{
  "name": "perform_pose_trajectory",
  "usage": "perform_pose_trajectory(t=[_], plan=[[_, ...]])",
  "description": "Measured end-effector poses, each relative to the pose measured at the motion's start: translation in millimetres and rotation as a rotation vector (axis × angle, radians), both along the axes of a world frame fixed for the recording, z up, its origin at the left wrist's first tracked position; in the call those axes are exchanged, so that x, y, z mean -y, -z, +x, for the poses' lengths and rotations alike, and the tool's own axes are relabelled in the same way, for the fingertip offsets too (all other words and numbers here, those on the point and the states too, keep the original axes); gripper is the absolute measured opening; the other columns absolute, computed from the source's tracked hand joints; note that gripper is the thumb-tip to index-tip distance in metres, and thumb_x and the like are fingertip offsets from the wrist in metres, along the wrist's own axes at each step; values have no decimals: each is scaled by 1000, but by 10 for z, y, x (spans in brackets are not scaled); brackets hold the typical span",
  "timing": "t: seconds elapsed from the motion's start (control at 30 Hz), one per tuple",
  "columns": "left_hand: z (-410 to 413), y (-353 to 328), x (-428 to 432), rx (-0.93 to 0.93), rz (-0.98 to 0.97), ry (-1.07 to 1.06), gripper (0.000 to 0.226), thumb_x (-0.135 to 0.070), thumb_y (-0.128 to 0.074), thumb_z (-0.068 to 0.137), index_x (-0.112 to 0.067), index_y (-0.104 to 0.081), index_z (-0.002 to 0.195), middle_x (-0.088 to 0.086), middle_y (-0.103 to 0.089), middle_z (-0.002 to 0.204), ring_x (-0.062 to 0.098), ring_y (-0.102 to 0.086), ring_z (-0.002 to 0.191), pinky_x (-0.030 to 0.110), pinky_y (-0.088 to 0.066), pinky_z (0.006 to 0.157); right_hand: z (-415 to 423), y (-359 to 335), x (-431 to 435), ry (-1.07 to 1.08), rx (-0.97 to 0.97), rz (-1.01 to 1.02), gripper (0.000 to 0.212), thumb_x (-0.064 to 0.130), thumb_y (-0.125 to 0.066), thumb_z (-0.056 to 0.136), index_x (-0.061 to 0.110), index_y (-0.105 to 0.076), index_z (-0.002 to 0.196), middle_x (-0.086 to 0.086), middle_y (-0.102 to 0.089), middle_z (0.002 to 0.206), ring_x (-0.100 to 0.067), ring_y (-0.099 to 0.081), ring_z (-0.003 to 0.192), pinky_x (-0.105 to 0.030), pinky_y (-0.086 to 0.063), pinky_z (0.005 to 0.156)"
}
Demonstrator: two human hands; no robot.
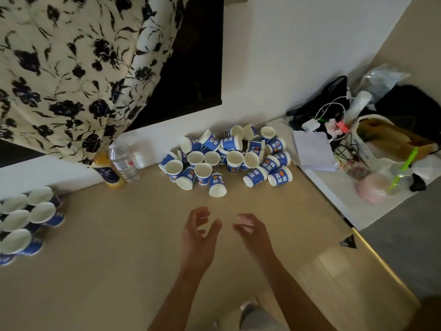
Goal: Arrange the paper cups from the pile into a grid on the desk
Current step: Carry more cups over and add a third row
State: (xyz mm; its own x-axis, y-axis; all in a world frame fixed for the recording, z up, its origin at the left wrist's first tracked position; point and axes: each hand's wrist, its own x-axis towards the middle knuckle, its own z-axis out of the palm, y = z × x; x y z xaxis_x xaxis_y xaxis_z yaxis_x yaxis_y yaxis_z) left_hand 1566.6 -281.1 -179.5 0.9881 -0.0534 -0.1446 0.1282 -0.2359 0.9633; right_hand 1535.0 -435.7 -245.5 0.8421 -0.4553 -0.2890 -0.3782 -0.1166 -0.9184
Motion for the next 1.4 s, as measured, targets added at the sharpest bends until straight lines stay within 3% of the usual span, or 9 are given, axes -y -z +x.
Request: perform_pose_trajectory(t=[0.2,0.47,0.57,0.7,0.9,1.03,1.13,1.27,1.4], plan=[[85,-38,152,0,50,-166,30,-18,-76,87,-24,-60,112,-13,-67,114,4,-64,103,27,-52,82,813,326,238,-288,-30,-312,34,16,-78,83,11,-65,115,-9,-57,124,-22,-56,116,-19,-37,96],[86,-35,296,2,118,-333,29,-15,-76,86,-23,-62,110,-13,-67,113,4,-64,102,28,-51,81,1590,580,416,-831,-187,-965,56,13,-72,84,17,-52,136,-10,-7,167,-31,-19,150,-44,-38,112],[33,-9,362,-9,148,-346,29,-15,-77,86,-23,-62,110,-13,-67,113,4,-64,102,28,-52,82,1670,638,459,-900,-180,-1037,61,10,-69,85,15,-46,141,-10,-7,167,-30,-11,153,-46,-32,115],[40,37,445,-27,163,-363,29,-16,-77,86,-23,-62,109,-12,-68,113,5,-65,101,32,-53,81,1677,659,573,-877,-105,-1092,71,16,-72,83,11,-39,146,-8,-24,161,-27,-27,147,-43,-35,112],[143,99,627,-43,202,-293,37,-21,-80,83,-25,-60,114,-16,-64,117,8,-62,107,28,-50,83,1473,439,905,-698,30,-783,69,31,-79,77,9,-51,137,-6,-54,137,-25,-54,123,-40,-47,101],[214,179,787,-9,372,-139,63,-24,-85,76,-22,-54,130,-11,-58,129,12,-56,117,35,-49,97,1180,109,1167,-647,-12,-372,46,33,-80,81,16,-65,120,7,-65,112,-8,-64,102,-16,-45,80],[246,165,990,3,439,1,82,-25,-88,71,-20,-46,142,-7,-54,138,14,-51,125,36,-44,105,1010,-112,1323,-701,19,-229,37,34,-83,80,19,-72,111,11,-70,102,6,-64,91,-8,-44,74],[297,130,1241,72,391,38,77,-33,-89,70,-22,-50,135,-10,-63,121,13,-63,107,39,-55,91,896,-352,1487,-759,47,-225,34,36,-83,79,22,-73,108,16,-69,99,10,-60,89,-4,-40,75],[352,76,1395,106,369,1,68,-32,-90,70,-23,-55,128,-18,-63,107,7,-64,95,16,-50,75,832,-477,1741,-775,82,-102,50,29,-83,81,27,-62,126,9,-69,110,2,-65,95,-10,-46,80]])
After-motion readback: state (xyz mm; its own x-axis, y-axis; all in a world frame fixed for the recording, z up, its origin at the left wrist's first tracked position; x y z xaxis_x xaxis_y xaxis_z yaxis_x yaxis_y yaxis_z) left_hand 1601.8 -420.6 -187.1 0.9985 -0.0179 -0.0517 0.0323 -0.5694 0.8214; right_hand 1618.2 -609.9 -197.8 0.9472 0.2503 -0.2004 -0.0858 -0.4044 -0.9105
